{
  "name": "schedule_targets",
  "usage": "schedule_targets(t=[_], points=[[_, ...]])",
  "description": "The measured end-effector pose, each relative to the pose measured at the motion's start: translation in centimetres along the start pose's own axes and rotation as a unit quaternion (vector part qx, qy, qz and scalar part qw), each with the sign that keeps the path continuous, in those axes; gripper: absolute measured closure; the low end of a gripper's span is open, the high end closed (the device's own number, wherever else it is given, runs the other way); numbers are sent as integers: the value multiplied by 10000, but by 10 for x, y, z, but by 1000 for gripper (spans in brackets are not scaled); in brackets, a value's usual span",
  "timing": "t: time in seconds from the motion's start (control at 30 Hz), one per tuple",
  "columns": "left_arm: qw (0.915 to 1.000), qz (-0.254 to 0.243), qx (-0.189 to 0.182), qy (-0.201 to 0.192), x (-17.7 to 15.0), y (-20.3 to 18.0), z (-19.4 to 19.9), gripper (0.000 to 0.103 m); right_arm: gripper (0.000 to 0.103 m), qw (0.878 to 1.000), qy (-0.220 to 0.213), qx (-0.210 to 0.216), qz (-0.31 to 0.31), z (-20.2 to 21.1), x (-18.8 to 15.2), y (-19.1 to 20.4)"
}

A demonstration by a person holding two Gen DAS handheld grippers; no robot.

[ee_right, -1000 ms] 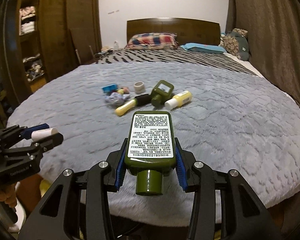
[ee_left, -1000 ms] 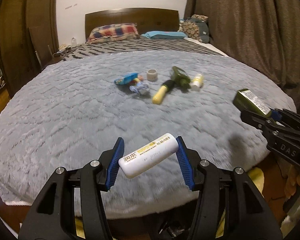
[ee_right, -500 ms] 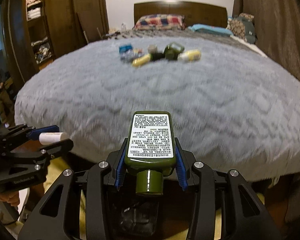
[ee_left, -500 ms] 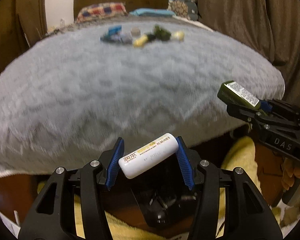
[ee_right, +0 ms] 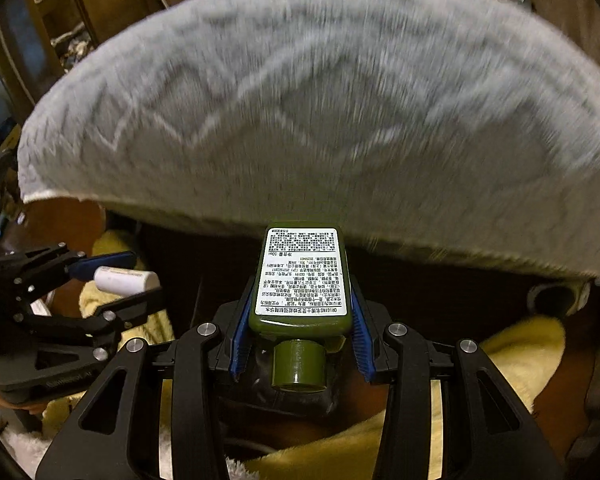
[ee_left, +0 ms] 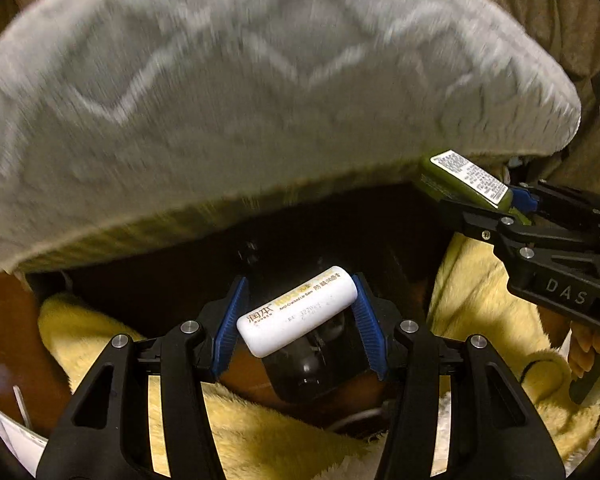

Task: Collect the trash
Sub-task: 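Carry the white tube and green bottle down toward the bin with both tools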

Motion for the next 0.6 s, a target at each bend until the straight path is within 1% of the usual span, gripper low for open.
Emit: schedule_targets(t=[0.1, 0.23, 0.3, 0.4, 0.53, 0.57, 0.6], points=[[9997, 25, -27, 261, -8, 3, -18, 53, 60, 9997, 214, -2, -71, -16, -8, -3], [9988, 11, 11, 484, -19, 6, -35, 53, 60, 9981, 574, 28, -204, -41, -19, -5], [9983, 28, 13, 589, -24, 9, -42, 53, 60, 9974, 683, 47, -237, -49, -21, -3], [9975, 24, -17, 705, -29, 9, -48, 53, 60, 9968, 756, 64, -258, -56, -23, 0], [9970, 22, 12, 774, -29, 9, -53, 53, 59, 9969, 740, 34, -274, -58, -19, -1], [9969, 25, 30, 788, -26, 11, -58, 52, 59, 9969, 724, 23, -292, -59, -17, 0], [9969, 30, 33, 789, -26, 10, -58, 49, 59, 9971, 696, 8, -317, -58, -16, -2]])
Point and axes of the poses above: each gripper's, at about its wrist camera, not at the fingertips, and z roughly against the way its jaws point, y to its left, x to its top, the point moved 7 cm from there along -z, roughly the way its jaws point, and after that the axes turned 2 degrees about x, right-handed, at the moved point
